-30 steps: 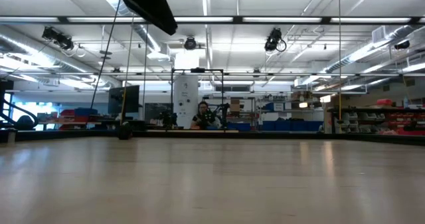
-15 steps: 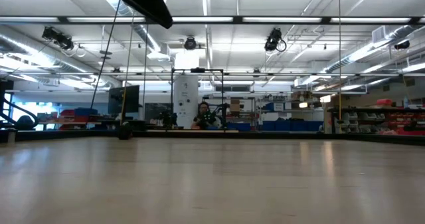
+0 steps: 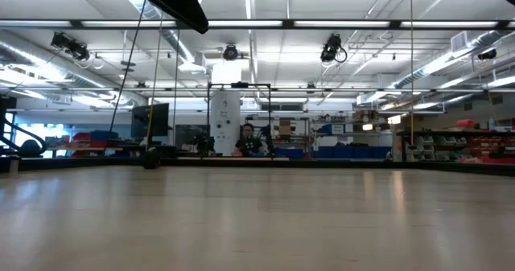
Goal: Pick and place USB-C Cables
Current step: Put the black charger cable into the green bin
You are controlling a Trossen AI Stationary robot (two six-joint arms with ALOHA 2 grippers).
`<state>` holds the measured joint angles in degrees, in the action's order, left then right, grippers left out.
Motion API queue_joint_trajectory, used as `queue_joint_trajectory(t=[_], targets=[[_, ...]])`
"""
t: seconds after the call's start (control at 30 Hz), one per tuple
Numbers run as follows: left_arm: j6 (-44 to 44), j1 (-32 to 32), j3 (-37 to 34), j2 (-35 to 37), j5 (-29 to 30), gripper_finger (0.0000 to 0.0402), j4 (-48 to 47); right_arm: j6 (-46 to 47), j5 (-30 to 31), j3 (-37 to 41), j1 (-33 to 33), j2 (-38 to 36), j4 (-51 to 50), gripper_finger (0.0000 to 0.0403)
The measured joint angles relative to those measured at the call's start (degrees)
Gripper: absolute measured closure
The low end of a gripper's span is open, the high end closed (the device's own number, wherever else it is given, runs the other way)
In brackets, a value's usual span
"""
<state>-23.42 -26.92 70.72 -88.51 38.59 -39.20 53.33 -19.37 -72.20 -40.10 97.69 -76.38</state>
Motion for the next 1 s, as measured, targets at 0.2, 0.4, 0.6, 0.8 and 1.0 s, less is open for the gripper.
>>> queue_joint_trajectory(t=[0.2,0.4,0.6,0.8,1.0], targets=[[0.0,0.0,0.0,0.0,0.0,0.0230,0.0,-2.9,4.3,0.0,-0.3,0.5,-5.6,0.0219],[0.0,0.1,0.0,0.0,0.2,0.0230,0.1,-0.1,5.1,0.0,0.0,-1.1,-5.5,0.0217],[-0.7,0.0,0.0,0.0,0.3,0.0230,0.1,0.6,6.2,0.0,0.0,-1.1,10.4,0.0223],[-1.7,-0.7,0.0,0.0,0.3,0.0230,0.0,0.4,7.3,0.0,0.4,-1.1,12.2,0.0233],[-1.7,-1.0,0.0,0.0,0.3,0.0230,0.0,-0.6,9.1,0.0,1.3,-1.1,0.3,0.0242]])
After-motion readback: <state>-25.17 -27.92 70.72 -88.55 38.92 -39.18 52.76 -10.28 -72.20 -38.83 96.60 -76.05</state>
